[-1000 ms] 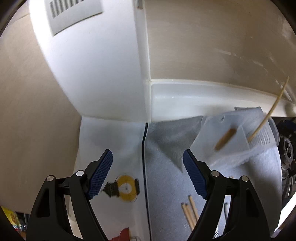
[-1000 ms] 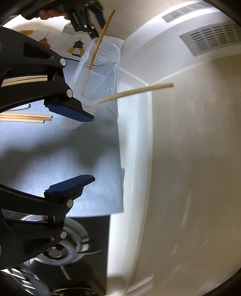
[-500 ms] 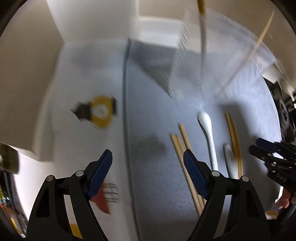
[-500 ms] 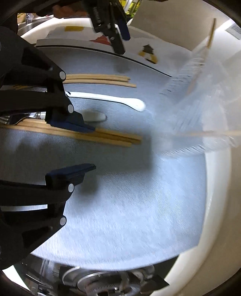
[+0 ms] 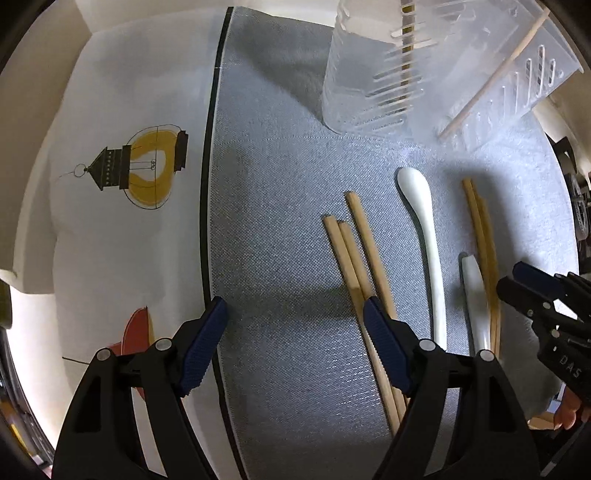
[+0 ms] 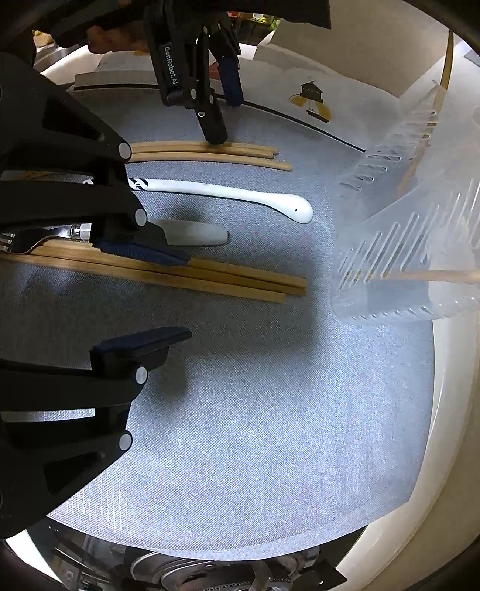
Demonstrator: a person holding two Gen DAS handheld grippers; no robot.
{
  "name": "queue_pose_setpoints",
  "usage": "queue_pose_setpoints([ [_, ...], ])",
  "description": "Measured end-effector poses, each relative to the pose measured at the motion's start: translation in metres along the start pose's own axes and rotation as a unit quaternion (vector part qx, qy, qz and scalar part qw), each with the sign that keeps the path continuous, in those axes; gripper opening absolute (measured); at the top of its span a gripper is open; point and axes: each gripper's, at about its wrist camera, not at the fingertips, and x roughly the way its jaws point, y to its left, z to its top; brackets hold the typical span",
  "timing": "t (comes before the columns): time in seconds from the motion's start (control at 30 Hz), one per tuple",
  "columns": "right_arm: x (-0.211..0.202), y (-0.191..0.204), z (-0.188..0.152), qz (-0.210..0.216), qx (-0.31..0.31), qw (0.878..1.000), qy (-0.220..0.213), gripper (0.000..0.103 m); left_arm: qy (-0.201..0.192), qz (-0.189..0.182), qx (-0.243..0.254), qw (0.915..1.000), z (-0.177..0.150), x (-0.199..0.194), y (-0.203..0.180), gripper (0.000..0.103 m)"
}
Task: Organize utensils
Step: 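Move both open tools back down over the remaining chopsticks, then close the left tool on a chopstick while the right tool grasps another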
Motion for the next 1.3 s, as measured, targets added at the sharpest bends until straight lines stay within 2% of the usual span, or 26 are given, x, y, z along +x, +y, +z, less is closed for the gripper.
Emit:
queue_pose_setpoints([
  [0.33,0.012,0.01,0.005,-0.016,-0.009,1.0,0.003,0.036,0.018,-0.003,-0.021,0.9996,0.0,-0.001,0.013,0.076],
  [0.57,0.014,0.014,0.005,-0.026,-0.006,1.0,0.002,0.036,0.025,0.008,-0.021,0.9994,-0.005,0.0,0.027,0.075],
  [0.63,0.015,0.014,0.005,-0.026,-0.007,1.0,0.003,0.036,0.026,0.019,-0.017,0.9993,-0.006,0.002,0.027,0.075],
  [0.77,0.015,0.014,0.008,-0.018,0.002,1.0,0.005,0.036,0.023,0.003,-0.031,0.9993,-0.002,0.0,0.014,0.075],
  [1.03,0.013,0.006,0.009,-0.038,-0.006,0.999,0.003,0.036,0.024,0.0,-0.027,0.9993,0.001,-0.006,0.016,0.076],
  [1.13,0.013,0.009,0.01,-0.041,-0.015,0.999,0.003,0.036,0.024,0.008,-0.016,0.9995,0.002,-0.004,0.013,0.079],
  [1.3,0.019,0.02,0.015,-0.047,-0.021,0.999,0.008,0.04,0.033,0.009,-0.029,0.999,0.003,-0.005,0.014,0.079],
])
